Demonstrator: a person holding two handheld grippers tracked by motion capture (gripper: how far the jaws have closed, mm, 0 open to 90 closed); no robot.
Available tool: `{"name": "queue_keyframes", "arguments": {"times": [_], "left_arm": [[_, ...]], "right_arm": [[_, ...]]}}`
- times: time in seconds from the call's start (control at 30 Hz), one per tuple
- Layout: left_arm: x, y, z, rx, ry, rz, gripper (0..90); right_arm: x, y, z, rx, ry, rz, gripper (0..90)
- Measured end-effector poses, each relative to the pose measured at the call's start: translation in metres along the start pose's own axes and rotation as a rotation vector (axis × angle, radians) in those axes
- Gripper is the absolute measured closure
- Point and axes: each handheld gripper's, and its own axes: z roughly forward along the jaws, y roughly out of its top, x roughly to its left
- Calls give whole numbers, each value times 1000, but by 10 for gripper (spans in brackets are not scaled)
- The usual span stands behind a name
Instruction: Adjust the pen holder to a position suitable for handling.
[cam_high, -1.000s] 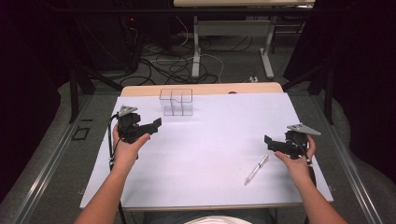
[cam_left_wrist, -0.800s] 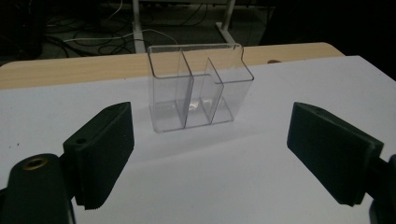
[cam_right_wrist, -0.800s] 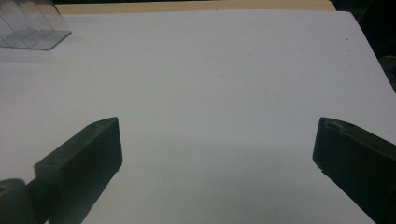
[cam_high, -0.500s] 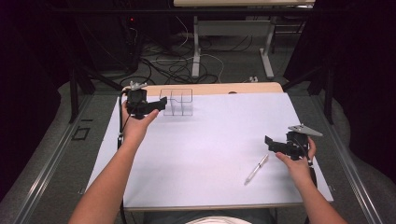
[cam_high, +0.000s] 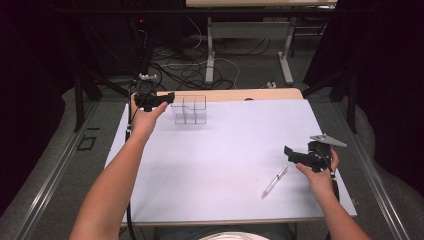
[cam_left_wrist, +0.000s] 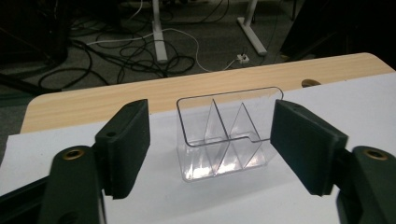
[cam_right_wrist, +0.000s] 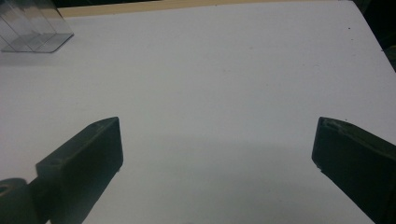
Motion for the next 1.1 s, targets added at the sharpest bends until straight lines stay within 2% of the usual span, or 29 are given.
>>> {"name": "queue_keyframes", "arguments": {"times": [0.1, 0.2, 0.3, 0.43, 0.5, 0.7, 0.93, 1.1], "left_arm": [[3, 3, 7, 36, -4, 3, 337], [6, 5, 15, 61, 7, -9, 378], [6, 7, 22, 95, 18, -1, 419], [6, 10, 29, 94, 16, 11, 467], [6, 11, 33, 101, 14, -4, 484], [7, 11, 41, 99, 52, -47, 532], [8, 9, 53, 119, 89, -66, 596], [10, 6, 61, 136, 76, -78, 622]], "right_arm": [[0, 0, 1, 2, 1, -3, 20], [2, -1, 2, 6, 6, 0, 21], [3, -1, 3, 10, 9, -6, 21], [4, -2, 4, 13, 15, -7, 21], [5, -2, 4, 11, 16, -13, 22], [5, -1, 3, 11, 20, -9, 21], [5, -1, 3, 7, 27, -4, 21], [5, -1, 3, 9, 29, 5, 21]]}}
